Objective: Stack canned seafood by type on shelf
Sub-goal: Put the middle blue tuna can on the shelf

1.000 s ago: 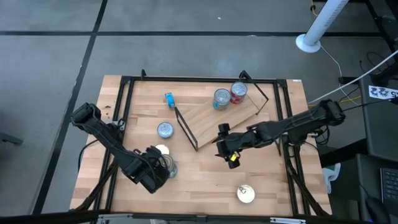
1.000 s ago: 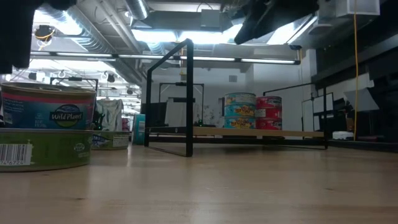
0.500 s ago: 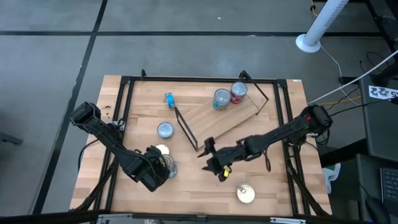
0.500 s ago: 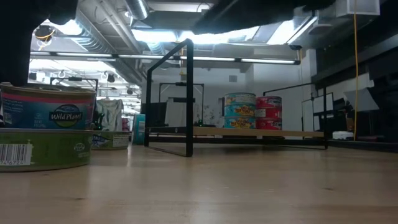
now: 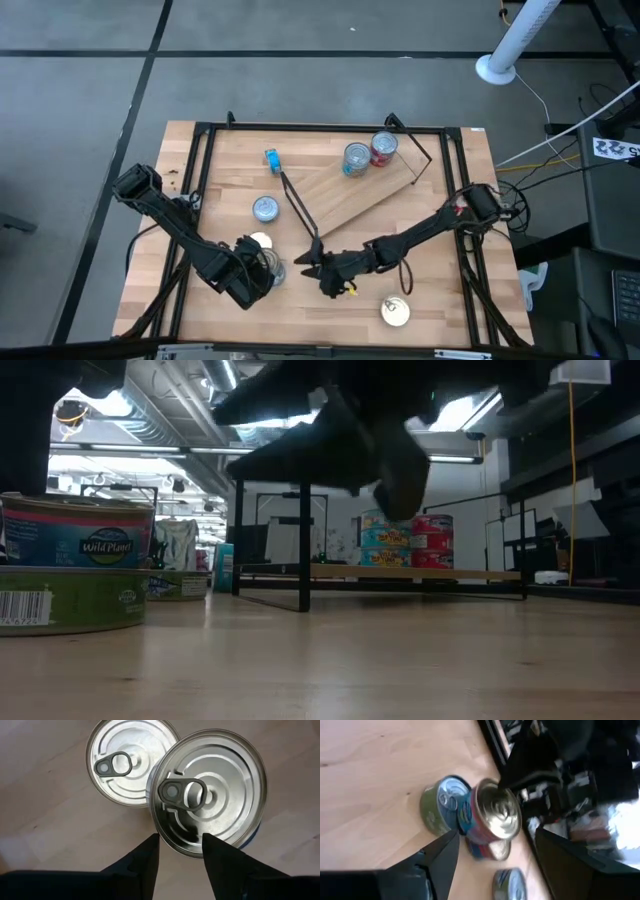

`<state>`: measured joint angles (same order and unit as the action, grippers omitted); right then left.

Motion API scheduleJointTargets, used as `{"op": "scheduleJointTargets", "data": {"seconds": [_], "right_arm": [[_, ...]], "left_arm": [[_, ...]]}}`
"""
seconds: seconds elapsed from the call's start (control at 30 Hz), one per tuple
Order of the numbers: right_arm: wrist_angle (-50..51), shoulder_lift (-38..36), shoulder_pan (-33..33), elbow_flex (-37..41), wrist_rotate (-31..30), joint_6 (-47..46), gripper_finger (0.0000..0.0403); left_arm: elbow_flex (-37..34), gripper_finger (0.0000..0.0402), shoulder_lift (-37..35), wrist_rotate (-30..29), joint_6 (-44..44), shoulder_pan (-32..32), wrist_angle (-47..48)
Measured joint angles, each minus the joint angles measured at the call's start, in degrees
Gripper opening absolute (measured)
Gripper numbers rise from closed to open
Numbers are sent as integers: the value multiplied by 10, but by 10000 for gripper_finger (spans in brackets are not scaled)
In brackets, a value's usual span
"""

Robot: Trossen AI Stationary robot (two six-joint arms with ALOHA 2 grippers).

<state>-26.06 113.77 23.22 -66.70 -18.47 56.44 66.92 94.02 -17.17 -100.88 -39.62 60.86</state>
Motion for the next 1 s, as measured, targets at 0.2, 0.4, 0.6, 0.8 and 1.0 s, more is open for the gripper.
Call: {"op": "scheduleJointTargets", "data": {"seconds": [0.2, 0.4, 0.6, 0.8, 1.0], "right_arm": [[-82, 49, -3, 0, 5, 86, 262], [-120, 81, -21, 0, 10, 123, 262], [-128, 84, -47, 0, 39, 126, 262], [-145, 84, -57, -2, 85, 127, 262], [-146, 108, -56, -44, 90, 128, 262]], "left_arm": [[0, 143, 0, 0, 2, 0, -1], [0, 143, 3, 0, 11, 0, -1], [0, 143, 4, 0, 11, 0, -1], [0, 143, 4, 0, 12, 0, -1], [0, 143, 4, 0, 11, 0, 0]]}}
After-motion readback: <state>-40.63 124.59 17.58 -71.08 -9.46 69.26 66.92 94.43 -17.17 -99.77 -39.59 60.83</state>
